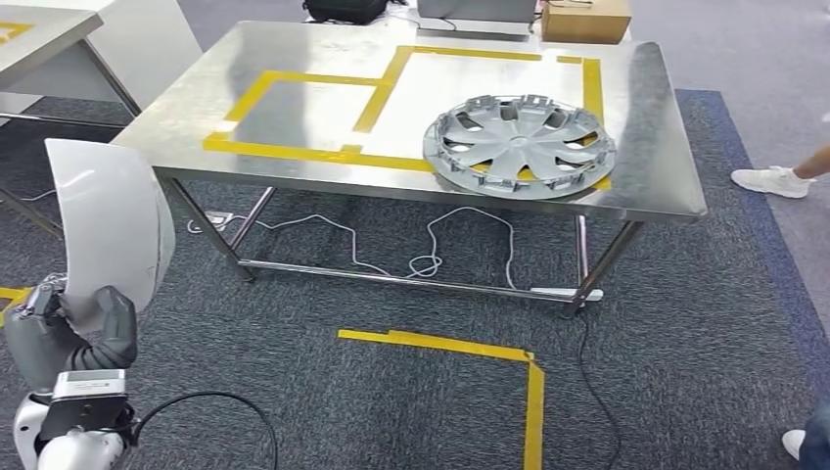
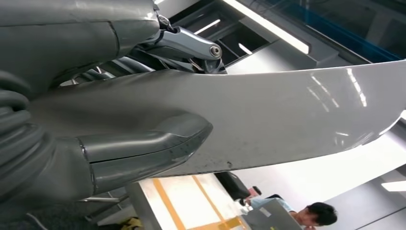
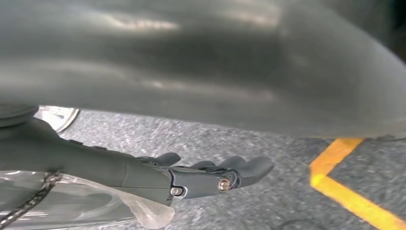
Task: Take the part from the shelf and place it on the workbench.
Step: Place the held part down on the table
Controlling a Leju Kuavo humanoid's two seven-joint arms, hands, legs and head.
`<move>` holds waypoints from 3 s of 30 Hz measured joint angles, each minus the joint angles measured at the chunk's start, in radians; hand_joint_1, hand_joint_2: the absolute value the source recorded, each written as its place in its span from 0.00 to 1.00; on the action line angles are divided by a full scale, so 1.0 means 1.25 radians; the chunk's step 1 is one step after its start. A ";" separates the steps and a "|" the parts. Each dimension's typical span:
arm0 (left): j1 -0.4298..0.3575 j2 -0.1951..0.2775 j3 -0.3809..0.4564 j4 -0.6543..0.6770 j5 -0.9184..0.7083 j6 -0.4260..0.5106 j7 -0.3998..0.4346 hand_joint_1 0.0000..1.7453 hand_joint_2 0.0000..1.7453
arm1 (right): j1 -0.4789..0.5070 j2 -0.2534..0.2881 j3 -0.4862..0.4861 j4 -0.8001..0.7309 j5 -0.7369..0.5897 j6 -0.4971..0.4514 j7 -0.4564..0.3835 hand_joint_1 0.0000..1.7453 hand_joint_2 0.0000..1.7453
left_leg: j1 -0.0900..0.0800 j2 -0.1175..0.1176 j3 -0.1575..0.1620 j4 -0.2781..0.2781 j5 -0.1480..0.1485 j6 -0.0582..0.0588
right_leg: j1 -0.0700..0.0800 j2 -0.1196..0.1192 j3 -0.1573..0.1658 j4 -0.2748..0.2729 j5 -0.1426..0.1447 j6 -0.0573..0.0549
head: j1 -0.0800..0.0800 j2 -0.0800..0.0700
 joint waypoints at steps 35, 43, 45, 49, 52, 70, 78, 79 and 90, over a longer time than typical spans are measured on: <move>-0.001 0.012 -0.002 -0.001 0.002 -0.017 -0.005 1.00 1.00 | 0.010 -0.001 0.000 0.000 0.001 -0.003 -0.002 0.00 0.00 | 0.002 0.031 0.093 0.042 -0.071 -0.003 | -0.001 -0.012 -0.050 0.026 0.019 -0.005 | 0.002 0.000; 0.002 0.016 -0.003 -0.001 0.002 -0.017 -0.006 1.00 1.00 | 0.010 -0.002 0.000 0.000 0.001 -0.002 -0.002 0.00 0.00 | -0.002 0.039 -0.079 0.056 0.012 0.005 | 0.000 -0.010 0.072 0.016 -0.091 0.004 | 0.001 0.000; 0.003 0.016 -0.003 -0.001 0.002 -0.017 -0.005 1.00 1.00 | 0.009 -0.002 0.000 0.000 0.001 -0.002 -0.002 0.00 0.00 | -0.005 0.037 -0.073 0.040 0.020 0.014 | 0.001 -0.011 0.086 0.012 -0.094 0.016 | 0.004 0.000; 0.007 0.016 -0.002 -0.001 0.004 -0.017 -0.007 1.00 1.00 | 0.004 -0.002 0.000 -0.001 0.002 -0.002 -0.002 0.00 0.00 | 0.000 0.032 -0.022 0.013 0.004 0.032 | -0.001 -0.011 0.038 0.109 -0.090 0.029 | 0.007 0.000; 0.011 0.017 -0.002 -0.002 0.007 -0.018 -0.011 1.00 1.00 | 0.005 -0.002 0.000 0.000 0.003 -0.001 -0.002 0.00 0.00 | -0.001 0.030 0.011 0.008 -0.021 0.035 | 0.000 -0.011 -0.060 0.211 -0.154 0.033 | 0.007 0.000; 0.012 0.024 -0.019 -0.002 0.006 -0.071 -0.014 1.00 1.00 | 0.007 -0.004 0.009 -0.001 0.017 0.001 -0.013 0.00 0.00 | 0.010 0.031 -0.031 0.149 -0.095 -0.020 | 0.002 -0.003 -0.020 0.021 0.000 -0.013 | -0.006 0.000; 0.005 0.023 -0.031 0.002 0.003 -0.076 -0.012 1.00 1.00 | 0.005 -0.004 0.013 -0.001 0.020 0.001 -0.013 0.00 0.00 | 0.007 0.036 0.000 0.008 -0.010 0.012 | 0.002 -0.004 -0.015 0.036 -0.032 0.021 | -0.006 0.000; 0.004 0.022 -0.033 0.002 0.002 -0.077 -0.011 1.00 1.00 | 0.005 -0.004 0.013 -0.001 0.021 0.001 -0.013 0.00 0.00 | 0.008 0.037 0.000 0.006 -0.009 0.016 | 0.002 -0.004 -0.030 0.067 -0.052 0.024 | -0.006 0.000; -0.018 0.022 -0.059 0.030 -0.008 -0.103 -0.001 1.00 1.00 | 0.002 -0.004 0.020 -0.001 0.030 0.006 -0.014 0.00 0.00 | 0.002 0.036 0.003 0.009 -0.015 0.006 | 0.003 -0.003 -0.015 0.023 -0.015 0.016 | -0.006 0.000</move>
